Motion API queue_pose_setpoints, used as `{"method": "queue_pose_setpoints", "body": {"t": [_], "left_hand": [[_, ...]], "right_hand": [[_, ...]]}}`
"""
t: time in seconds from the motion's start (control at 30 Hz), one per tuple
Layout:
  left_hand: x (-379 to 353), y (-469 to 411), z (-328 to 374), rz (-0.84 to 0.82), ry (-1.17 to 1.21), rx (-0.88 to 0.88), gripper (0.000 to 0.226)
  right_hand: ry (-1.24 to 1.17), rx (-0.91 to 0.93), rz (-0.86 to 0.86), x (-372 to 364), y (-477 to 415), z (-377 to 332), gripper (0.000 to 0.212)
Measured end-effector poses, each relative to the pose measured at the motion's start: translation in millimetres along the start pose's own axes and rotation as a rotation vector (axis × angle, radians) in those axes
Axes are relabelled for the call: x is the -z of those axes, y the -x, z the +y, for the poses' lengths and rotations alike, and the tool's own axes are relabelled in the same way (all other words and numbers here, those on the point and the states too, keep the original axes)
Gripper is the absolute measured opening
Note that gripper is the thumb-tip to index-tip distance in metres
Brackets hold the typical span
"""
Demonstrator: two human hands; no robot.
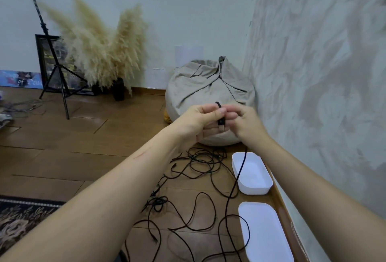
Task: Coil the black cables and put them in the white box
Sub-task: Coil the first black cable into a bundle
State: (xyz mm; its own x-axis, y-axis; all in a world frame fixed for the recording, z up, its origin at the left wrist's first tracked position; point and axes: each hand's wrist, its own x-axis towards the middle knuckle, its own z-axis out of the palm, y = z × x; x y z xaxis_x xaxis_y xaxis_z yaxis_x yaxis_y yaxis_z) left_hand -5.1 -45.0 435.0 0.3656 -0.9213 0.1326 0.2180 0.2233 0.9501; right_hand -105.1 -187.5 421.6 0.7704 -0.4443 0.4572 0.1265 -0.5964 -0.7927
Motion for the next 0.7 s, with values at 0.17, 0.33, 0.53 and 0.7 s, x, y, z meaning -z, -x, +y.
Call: {"method": "queue_pose_setpoints", "body": {"t": [0.17,0.33,0.53,0.7], "left_hand": [[9.4,-6.4,-5.8,0.265,0.049,-0.148,0.024],[21.7,-8.2,-13.3,0.452,-0.071,-0.223,0.019],[29.7,-5.4,-38.2,0.383,-0.606,-0.186,0.017],[21.8,-0.5,-30.6,0.213,-0.473,-0.083,0.025]], "right_hand": [[0.206,-0.006,-0.273,-20.8,11.9,2.7,0.021],[0.409,0.013,-0.468,-27.7,14.3,-7.5,0.021],[0.543,0.092,-0.407,-14.9,4.7,-18.4,0.014],[0.541,0.156,-0.195,-1.9,7.5,-14.9,0.013]]}}
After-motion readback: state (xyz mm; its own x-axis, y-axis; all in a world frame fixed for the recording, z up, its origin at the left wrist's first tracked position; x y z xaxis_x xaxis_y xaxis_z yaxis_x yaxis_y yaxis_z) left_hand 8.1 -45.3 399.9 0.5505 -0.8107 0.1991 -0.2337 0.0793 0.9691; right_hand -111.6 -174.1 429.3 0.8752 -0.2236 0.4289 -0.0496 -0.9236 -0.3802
